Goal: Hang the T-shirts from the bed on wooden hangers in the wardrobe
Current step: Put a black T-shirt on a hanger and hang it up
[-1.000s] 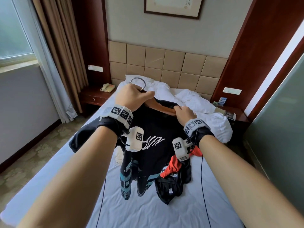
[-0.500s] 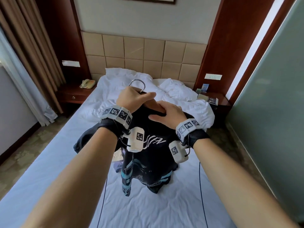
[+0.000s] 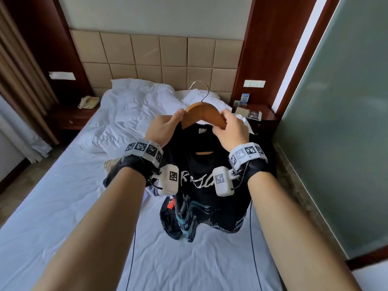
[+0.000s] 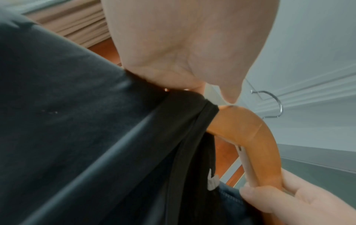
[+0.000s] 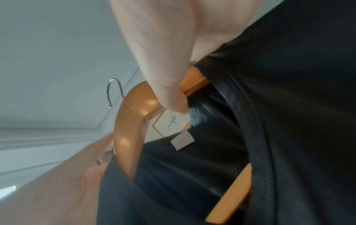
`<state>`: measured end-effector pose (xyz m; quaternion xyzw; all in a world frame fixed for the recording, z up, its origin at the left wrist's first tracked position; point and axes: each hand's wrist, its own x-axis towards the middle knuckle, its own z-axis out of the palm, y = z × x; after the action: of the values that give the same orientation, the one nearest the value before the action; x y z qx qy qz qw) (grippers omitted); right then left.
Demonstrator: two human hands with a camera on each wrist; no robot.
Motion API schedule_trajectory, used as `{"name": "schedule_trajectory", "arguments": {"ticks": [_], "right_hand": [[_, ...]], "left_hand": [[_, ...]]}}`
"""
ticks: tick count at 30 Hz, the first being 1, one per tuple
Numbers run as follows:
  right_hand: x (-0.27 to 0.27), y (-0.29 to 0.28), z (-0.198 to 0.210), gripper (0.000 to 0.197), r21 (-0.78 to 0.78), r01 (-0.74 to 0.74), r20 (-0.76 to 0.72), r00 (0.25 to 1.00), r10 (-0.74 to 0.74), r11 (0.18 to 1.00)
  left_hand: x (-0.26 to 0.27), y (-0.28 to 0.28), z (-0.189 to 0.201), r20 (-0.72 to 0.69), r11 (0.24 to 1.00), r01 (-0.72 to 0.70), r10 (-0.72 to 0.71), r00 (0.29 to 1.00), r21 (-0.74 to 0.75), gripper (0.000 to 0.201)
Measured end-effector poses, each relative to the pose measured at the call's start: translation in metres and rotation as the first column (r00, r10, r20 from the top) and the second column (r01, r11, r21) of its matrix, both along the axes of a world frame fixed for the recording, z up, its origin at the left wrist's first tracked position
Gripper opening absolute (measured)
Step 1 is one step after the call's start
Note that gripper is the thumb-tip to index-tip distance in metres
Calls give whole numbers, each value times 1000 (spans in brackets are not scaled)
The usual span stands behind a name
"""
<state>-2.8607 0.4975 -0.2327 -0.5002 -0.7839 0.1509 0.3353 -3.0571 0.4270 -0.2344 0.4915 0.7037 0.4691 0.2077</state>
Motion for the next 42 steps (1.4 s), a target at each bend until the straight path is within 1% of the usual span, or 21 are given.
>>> {"name": "schedule_trajectory", "arguments": {"ticks": [2, 4, 5, 8, 9, 12, 15, 17, 20, 23, 25, 26, 28, 29, 31, 35, 37, 39, 40, 42], "right_hand": [[13, 7, -3, 18, -7, 33, -4, 999, -33, 999], [25, 13, -8, 19, -29, 56, -23, 998, -57, 998], [31, 16, -10, 20, -44, 64, -36, 997, -66, 997], [45, 21, -16, 22, -75, 84, -81, 993, -90, 994], [49, 22, -18, 22, -77, 88, -98, 991, -95, 993], [53, 22, -25, 20, -86, 104, -129, 985, -115, 991], [54, 20, -31, 19, -95, 146, -158, 974, -159, 985], [52, 18, -35, 18, -93, 169, -176, 967, -183, 981], [47, 15, -39, 18, -96, 189, -194, 959, -205, 977], [38, 9, -45, 18, -108, 209, -205, 952, -228, 972], [29, 3, -49, 18, -121, 223, -212, 946, -245, 967], [24, -1, -49, 18, -128, 229, -210, 945, -252, 965], [15, -7, -50, 19, -139, 238, -192, 946, -262, 961], [9, -9, -50, 20, -139, 236, -183, 949, -259, 962], [-3, -14, -49, 20, -128, 226, -179, 953, -246, 966], [-26, -22, -47, 21, -110, 209, -192, 955, -227, 972], [-37, -27, -45, 22, -110, 208, -195, 954, -227, 972], [-46, -31, -42, 21, -118, 225, -201, 948, -246, 967], [-52, -34, -41, 20, -129, 235, -206, 944, -258, 963], [-64, -40, -39, 20, -159, 246, -208, 938, -276, 956]], "left_hand": [[12, 7, -5, -21, 999, -32, 32, 999, -3, 68], [19, 11, -13, -43, 998, -58, 58, 997, -13, 66], [21, 13, -18, -55, 996, -87, 85, 995, -22, 63], [26, 13, -28, -90, 979, -199, 194, 977, -47, 46], [28, 11, -30, -104, 972, -229, 224, 969, -47, 44], [32, 3, -35, -186, 938, -340, 322, 928, -73, 40], [25, -7, -45, -181, 903, -420, 399, 899, -92, 44], [16, -16, -54, -110, 893, -445, 436, 893, -69, 45], [11, -27, -63, 80, 885, -465, 462, 883, 22, 29], [6, -34, -70, 232, 858, -507, 478, 847, 84, 14], [-3, -39, -77, 323, 860, -503, 453, 831, 87, 13], [-10, -41, -80, 355, 861, -501, 444, 823, 85, 17], [-22, -44, -83, 367, 857, -509, 448, 815, 86, 21], [-28, -45, -84, 360, 849, -523, 466, 808, 75, 20], [-42, -48, -86, 351, 828, -560, 512, 785, 45, 16], [-73, -57, -86, 356, 784, -621, 578, 734, 8, 22], [-88, -62, -84, 406, 756, -654, 601, 689, -10, 22], [-100, -68, -83, 501, 737, -675, 601, 622, -46, 23], [-105, -71, -82, 579, 732, -678, 583, 570, -71, 23], [-116, -78, -80, 728, 733, -667, 529, 436, -133, 19]]}}
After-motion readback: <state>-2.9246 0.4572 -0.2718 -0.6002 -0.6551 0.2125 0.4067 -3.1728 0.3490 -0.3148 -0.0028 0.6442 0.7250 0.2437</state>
